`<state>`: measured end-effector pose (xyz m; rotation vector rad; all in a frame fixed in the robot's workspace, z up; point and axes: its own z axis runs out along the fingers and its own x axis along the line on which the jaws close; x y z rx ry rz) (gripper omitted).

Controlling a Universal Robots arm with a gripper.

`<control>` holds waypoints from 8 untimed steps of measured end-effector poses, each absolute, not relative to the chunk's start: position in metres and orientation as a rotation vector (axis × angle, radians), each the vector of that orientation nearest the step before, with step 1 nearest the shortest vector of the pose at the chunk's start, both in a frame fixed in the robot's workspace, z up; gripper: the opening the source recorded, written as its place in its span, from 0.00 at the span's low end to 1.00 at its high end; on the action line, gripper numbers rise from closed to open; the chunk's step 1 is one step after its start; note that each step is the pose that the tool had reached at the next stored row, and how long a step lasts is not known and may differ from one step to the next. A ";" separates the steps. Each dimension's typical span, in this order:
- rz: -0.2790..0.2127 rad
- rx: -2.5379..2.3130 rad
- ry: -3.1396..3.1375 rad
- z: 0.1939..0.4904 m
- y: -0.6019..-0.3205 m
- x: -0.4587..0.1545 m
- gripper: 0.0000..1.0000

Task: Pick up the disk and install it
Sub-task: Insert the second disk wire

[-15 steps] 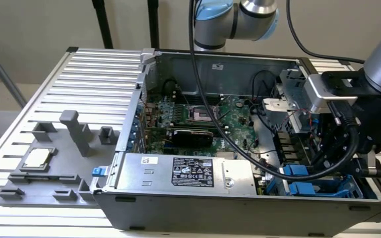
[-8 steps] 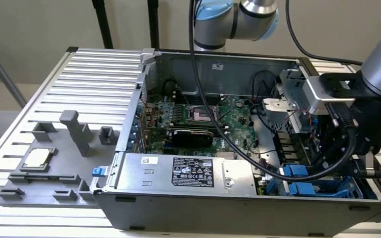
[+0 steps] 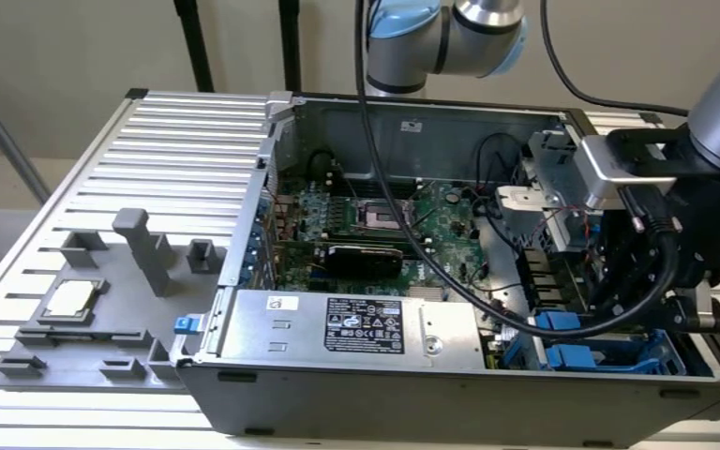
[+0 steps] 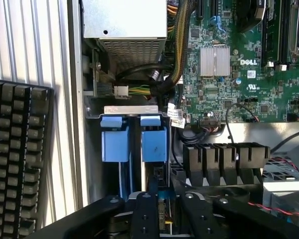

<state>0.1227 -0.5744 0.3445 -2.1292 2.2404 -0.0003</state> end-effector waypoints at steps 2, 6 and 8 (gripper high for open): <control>0.000 -2.129 2.241 0.348 -0.574 0.118 0.25; 0.000 -2.129 2.241 0.351 -0.574 0.109 0.25; 0.000 -2.129 2.241 0.353 -0.573 0.106 0.25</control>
